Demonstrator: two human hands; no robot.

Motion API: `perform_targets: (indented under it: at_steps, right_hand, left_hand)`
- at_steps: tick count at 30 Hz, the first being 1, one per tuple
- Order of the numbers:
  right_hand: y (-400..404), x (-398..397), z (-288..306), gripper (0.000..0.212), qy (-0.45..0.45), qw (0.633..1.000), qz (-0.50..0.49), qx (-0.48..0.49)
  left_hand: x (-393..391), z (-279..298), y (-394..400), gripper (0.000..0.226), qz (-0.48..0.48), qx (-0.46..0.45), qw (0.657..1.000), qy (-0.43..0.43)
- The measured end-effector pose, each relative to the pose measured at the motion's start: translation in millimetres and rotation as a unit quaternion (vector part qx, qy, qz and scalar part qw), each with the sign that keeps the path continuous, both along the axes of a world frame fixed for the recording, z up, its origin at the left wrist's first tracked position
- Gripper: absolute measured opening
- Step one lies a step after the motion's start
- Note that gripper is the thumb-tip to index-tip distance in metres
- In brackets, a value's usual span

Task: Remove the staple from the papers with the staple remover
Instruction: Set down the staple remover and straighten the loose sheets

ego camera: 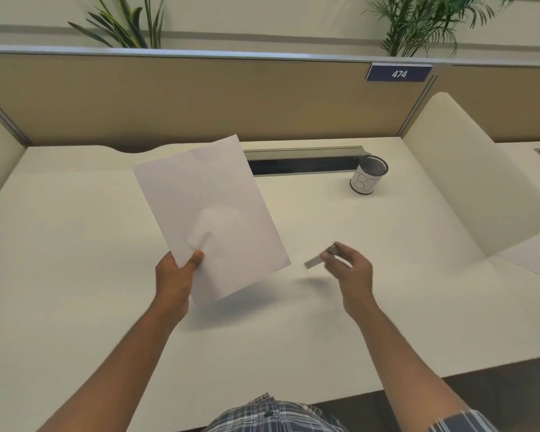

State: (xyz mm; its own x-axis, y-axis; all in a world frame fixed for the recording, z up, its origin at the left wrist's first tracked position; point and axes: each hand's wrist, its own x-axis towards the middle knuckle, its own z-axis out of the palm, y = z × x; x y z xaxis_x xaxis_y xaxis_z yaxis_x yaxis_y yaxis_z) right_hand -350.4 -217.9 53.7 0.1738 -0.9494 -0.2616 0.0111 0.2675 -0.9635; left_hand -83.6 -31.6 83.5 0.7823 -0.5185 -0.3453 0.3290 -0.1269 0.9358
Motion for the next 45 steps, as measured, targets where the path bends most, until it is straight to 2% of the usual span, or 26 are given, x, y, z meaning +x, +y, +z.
perform_targets:
  at_steps: [2, 5, 13, 18, 24, 35, 45]
  right_hand:
    - [11, 8, 0, 0.044, -0.025, 0.997, 0.075, 0.022]
    - [27, 20, 1, 0.042, -0.016, 0.986, 0.165, 0.025]
    - [47, 37, 7, 0.033, 0.024, 0.953, 0.302, 0.012]
    - [52, 38, 12, 0.05, 0.001, 0.954, 0.297, 0.036]
    - [54, 38, 11, 0.031, 0.0, 0.959, 0.281, 0.027]
    - [54, 37, 16, 0.037, 0.009, 0.951, 0.309, 0.017]
    - [52, 39, 16, 0.044, -0.004, 0.956, 0.293, 0.019]
  left_hand:
    - [2, 1, 1, 0.016, 0.004, -0.003, 1.0, 0.007]
    - [3, 4, 2, 0.014, 0.008, -0.007, 1.0, 0.008]
    - [7, 12, 6, 0.016, 0.015, -0.02, 1.0, -0.003]
    - [9, 12, 11, 0.016, 0.013, -0.024, 1.0, -0.012]
    - [12, 12, 16, 0.017, 0.013, -0.023, 0.999, -0.021]
    - [7, 15, 16, 0.016, -0.003, -0.022, 0.999, -0.046]
    - [6, 14, 13, 0.017, -0.004, -0.025, 0.999, -0.047]
